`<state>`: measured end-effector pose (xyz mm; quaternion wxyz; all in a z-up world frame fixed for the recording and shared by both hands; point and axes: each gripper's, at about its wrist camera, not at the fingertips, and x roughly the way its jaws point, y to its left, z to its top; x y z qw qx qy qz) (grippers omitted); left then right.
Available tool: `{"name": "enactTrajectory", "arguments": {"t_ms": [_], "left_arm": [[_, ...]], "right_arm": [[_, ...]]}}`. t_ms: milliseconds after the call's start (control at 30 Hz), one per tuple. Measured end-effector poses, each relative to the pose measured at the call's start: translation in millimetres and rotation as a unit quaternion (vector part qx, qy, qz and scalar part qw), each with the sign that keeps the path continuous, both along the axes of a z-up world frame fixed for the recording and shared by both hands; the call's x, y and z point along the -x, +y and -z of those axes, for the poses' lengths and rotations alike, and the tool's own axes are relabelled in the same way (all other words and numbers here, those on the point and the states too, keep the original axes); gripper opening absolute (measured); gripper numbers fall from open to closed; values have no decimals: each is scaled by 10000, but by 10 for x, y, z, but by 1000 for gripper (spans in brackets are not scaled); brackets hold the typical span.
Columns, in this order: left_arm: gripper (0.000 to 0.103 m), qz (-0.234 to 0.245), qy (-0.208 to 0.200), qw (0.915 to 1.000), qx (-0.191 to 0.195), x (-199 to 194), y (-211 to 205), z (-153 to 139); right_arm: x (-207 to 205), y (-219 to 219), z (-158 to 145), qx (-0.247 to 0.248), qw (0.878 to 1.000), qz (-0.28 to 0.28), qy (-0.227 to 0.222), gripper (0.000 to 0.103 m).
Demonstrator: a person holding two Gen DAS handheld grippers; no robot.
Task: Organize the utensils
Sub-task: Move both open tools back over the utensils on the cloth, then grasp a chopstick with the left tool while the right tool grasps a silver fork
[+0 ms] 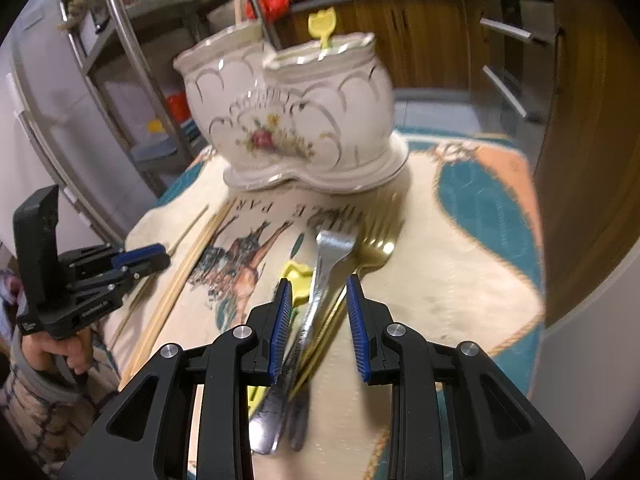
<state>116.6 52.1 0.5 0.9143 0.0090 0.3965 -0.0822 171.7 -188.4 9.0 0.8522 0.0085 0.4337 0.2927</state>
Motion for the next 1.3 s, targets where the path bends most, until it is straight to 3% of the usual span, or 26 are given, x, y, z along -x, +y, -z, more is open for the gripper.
{"name": "enactTrajectory", "arguments": {"t_ms": [167, 567, 800, 967, 1133, 1300], "left_arm": [[15, 43, 15, 10000, 9, 25, -1, -4], [15, 30, 11, 9999, 164, 65, 69, -27], [15, 73, -8, 9997, 218, 75, 42, -38], [15, 92, -30, 9996, 247, 96, 48, -46], [15, 55, -2, 9995, 298, 89, 87, -44], [15, 103, 47, 9995, 285, 77, 73, -27]], "right_arm": [[-126, 80, 19, 142, 9996, 49, 221, 30], [-160, 321, -84, 781, 9965, 60, 295, 30], [-281, 617, -85, 1651, 9859, 21, 261, 30], [-281, 829, -75, 1949, 9806, -102, 155, 28], [-241, 841, -86, 1847, 9827, -62, 138, 23], [-234, 635, -121, 1281, 9914, 111, 237, 23]]}}
